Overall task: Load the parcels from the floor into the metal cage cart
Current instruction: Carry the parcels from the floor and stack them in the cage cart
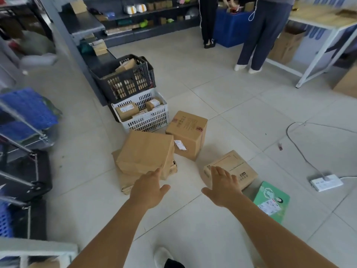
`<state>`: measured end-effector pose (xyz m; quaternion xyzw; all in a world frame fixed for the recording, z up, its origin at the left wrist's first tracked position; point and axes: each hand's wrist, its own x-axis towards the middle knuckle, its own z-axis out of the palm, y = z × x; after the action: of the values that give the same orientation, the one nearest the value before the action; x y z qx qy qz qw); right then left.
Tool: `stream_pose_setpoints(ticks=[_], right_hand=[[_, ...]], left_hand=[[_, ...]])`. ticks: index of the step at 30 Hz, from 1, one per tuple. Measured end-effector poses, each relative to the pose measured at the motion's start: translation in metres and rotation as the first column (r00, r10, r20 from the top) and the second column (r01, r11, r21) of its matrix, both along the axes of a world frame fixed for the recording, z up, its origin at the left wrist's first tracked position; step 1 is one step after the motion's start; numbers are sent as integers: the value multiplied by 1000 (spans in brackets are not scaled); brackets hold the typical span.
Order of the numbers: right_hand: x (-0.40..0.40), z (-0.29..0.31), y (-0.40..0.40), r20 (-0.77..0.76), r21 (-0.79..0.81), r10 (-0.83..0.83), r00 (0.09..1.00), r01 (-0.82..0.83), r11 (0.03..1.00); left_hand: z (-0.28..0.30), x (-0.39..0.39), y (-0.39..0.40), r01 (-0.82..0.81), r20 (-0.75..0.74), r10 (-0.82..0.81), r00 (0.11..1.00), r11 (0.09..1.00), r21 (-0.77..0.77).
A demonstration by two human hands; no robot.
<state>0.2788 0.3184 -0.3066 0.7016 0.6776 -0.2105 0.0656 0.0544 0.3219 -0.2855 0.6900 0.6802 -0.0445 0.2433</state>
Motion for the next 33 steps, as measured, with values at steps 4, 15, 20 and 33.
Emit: stream_pose_setpoints(ticks=[4,15,20,33], right_hand=[[-35,-3,59,0,5,-5,1000,5,1000],[-101,-48,193,-47,-78,5,999,-9,997],[-124,-85,270,-107,-135,-33,994,19,991],[-164,-222,399,-164,-344,-250,954,182,921]], left_hand=[[-5,-45,50,-46,-18,46,999,999,-21],[-46,-142,181,-224,-40,222,974,971,-81],[-76,-169,247,-296,-35,294,955,948,-119],[-214,-229,375,-412,-58,412,909,874,-259]])
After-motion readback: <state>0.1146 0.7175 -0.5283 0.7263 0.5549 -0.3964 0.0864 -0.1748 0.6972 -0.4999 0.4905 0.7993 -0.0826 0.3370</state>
